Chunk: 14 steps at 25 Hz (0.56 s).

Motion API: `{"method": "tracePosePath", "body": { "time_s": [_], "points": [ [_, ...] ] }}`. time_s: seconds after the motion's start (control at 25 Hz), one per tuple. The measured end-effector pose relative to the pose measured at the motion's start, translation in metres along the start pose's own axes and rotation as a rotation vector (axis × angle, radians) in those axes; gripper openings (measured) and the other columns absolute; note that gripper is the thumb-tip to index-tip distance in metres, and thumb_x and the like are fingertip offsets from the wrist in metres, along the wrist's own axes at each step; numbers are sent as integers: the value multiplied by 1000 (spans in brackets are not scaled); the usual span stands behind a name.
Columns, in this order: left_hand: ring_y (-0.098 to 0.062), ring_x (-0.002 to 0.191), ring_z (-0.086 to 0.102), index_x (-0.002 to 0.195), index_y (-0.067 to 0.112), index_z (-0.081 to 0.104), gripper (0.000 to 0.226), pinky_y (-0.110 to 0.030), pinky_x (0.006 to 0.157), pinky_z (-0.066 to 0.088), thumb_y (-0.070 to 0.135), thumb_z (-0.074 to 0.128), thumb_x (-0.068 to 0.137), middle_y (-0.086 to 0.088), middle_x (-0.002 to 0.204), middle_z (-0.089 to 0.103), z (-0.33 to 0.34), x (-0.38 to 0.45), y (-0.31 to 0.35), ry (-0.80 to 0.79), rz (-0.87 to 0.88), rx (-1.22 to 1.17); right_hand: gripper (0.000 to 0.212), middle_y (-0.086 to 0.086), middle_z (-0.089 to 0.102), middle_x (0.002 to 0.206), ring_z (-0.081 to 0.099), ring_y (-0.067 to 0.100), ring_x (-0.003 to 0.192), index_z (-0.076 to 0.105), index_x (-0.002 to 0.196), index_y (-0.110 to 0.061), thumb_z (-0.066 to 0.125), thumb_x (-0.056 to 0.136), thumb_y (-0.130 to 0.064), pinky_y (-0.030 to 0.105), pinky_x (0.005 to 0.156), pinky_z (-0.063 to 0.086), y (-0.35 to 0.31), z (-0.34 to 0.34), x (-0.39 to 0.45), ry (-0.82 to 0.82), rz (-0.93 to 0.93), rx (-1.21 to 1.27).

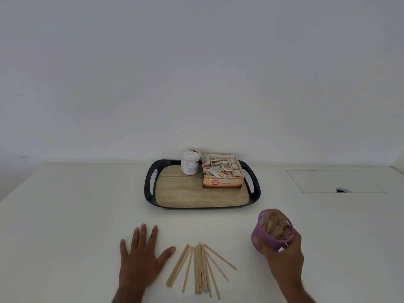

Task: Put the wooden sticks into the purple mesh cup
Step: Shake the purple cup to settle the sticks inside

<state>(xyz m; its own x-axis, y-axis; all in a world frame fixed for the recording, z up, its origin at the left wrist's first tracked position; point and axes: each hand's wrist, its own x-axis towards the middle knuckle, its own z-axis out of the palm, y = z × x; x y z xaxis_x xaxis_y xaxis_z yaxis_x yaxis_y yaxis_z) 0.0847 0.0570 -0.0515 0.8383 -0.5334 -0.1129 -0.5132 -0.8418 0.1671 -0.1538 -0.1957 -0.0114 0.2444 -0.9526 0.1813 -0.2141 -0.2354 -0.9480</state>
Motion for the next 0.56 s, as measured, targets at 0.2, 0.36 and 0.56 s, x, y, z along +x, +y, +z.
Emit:
{"method": "tracePosePath", "body": {
  "time_s": [0.2,0.36,0.56],
  "points": [
    [-19,153,-11,157,33,-6,121,-54,121,-4,92,-27,52,-1,167,-9,1,1,-1,-4,0,2,90,0,60,109,58,25,91,48,124,-17,96,48,-23,30,76,45,6,0,-5,-59,30,-59],
    [-20,153,-11,157,33,-7,122,-54,121,-3,91,-28,51,-2,167,-9,0,1,-2,0,-1,4,92,1,61,110,59,25,91,48,122,-19,97,45,-29,31,77,47,11,2,-8,-43,70,-70],
    [-20,153,-11,157,33,-7,123,-55,121,-3,92,-28,51,-2,167,-8,1,1,-1,5,-1,-4,101,-3,65,109,64,17,93,56,118,-23,94,31,-57,33,73,57,15,1,-2,-117,-7,-152]
  ]
}}
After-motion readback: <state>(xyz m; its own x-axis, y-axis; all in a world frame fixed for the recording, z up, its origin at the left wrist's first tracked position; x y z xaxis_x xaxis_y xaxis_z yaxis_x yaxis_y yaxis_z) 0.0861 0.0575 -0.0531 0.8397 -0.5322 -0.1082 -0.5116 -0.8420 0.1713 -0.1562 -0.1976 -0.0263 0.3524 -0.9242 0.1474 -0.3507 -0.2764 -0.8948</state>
